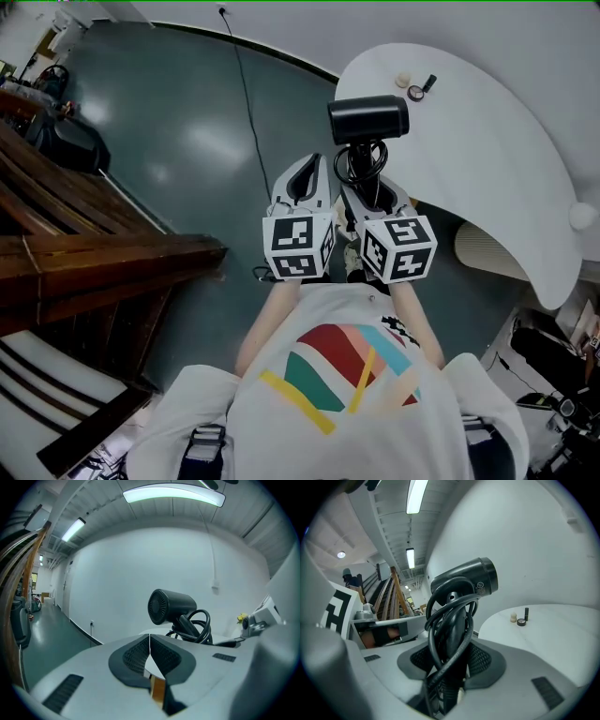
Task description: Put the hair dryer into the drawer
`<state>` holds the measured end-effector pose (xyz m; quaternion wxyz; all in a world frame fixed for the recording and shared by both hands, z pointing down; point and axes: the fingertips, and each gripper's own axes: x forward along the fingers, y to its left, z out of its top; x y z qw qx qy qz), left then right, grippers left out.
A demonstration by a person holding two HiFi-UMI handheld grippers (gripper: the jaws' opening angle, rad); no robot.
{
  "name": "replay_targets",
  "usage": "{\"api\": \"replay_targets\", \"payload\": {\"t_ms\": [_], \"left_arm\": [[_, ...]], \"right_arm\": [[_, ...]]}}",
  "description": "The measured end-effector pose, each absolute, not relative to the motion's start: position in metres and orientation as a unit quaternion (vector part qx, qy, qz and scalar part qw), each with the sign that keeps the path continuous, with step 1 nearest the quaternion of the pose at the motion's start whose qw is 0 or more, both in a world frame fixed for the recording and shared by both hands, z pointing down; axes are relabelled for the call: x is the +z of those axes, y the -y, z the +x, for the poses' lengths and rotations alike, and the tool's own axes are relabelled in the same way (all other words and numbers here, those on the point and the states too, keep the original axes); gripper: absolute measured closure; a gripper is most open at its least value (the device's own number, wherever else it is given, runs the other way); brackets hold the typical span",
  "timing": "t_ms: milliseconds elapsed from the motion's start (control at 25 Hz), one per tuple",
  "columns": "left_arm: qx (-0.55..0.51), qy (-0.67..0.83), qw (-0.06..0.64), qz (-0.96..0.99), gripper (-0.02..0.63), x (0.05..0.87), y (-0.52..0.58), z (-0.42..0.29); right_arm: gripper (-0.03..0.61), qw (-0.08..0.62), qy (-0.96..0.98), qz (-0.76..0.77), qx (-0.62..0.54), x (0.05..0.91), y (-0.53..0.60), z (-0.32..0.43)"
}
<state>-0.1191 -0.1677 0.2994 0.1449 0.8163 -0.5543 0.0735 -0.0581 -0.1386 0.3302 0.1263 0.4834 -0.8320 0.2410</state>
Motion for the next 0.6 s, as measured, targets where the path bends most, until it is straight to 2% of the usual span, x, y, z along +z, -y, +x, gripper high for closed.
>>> {"api": "replay_targets", "payload": {"t_ms": [600], "left_arm": [[0.079, 0.55, 0.137, 0.82, 0.592, 0.302, 0.185, -0.101]], "right_arm": [[0.402, 0.143, 0.828, 0.489, 0.234, 0.336, 0.154, -0.042]]}}
